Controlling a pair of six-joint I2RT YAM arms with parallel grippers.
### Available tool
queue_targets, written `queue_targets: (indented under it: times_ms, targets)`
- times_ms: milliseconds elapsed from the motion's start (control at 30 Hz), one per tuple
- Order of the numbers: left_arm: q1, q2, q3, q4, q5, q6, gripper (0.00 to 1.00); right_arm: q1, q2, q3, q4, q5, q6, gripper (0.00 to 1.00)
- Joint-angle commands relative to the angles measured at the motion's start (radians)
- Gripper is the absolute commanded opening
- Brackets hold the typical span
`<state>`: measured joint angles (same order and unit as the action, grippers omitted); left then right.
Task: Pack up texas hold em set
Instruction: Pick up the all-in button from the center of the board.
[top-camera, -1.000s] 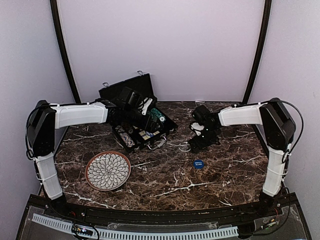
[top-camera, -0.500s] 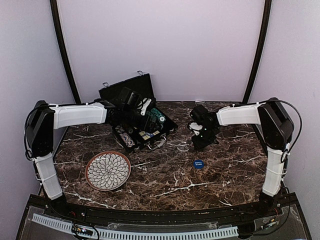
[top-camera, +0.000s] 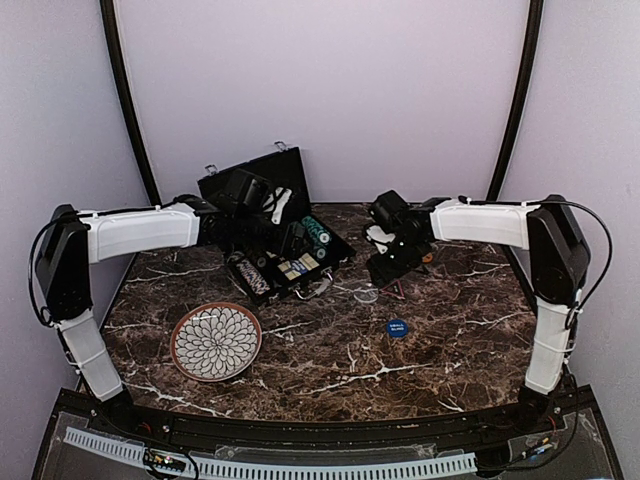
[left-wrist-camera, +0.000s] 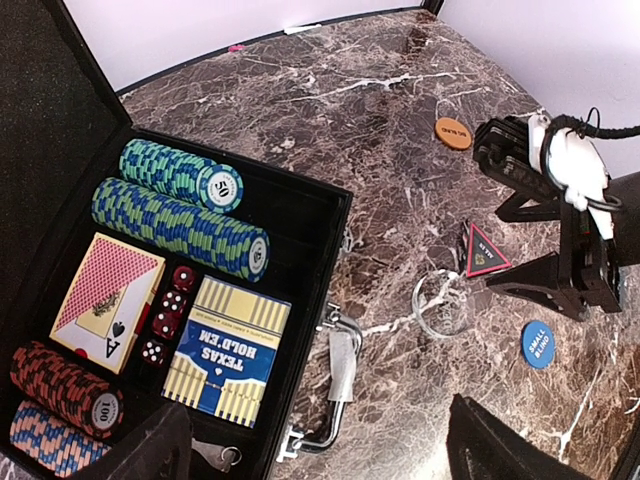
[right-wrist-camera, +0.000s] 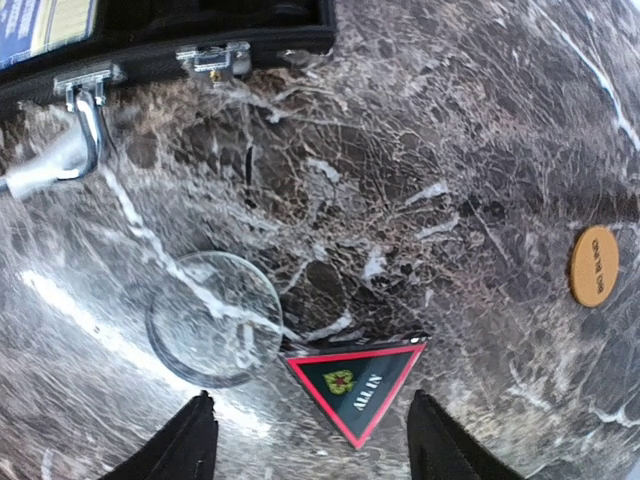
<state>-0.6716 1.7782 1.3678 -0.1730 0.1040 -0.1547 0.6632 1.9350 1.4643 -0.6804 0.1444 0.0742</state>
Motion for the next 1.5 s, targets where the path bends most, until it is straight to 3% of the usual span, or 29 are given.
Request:
queue_targets:
  times_ms: [0,100,200,667,1100,1467]
  targets:
    - [0.005,-0.051,-0.016,0.001,-0.018,-0.009,0.91,-0.009,0.004,0.024,-0.021,0.054,0.057,0.75]
    - [0.005,-0.050,-0.019,0.000,-0.019,-0.007,0.91,-0.016,0.017,0.027,-0.027,0.051,0.104,0.84]
    - [0.005,-0.048,-0.021,0.001,-0.019,-0.004,0.91,-0.019,0.027,0.011,-0.026,0.035,0.138,0.87]
    - [0.005,-0.028,-0.014,0.000,0.005,-0.007,0.92,-0.041,0.049,-0.086,-0.003,-0.026,0.206,0.86]
    - [0.004,-0.023,-0.009,0.000,0.009,-0.006,0.92,-0.050,0.106,-0.061,0.035,-0.053,0.232,0.87]
    - [0.005,-0.019,-0.007,0.001,0.016,-0.005,0.92,-0.048,0.097,-0.077,0.077,-0.050,0.347,0.85]
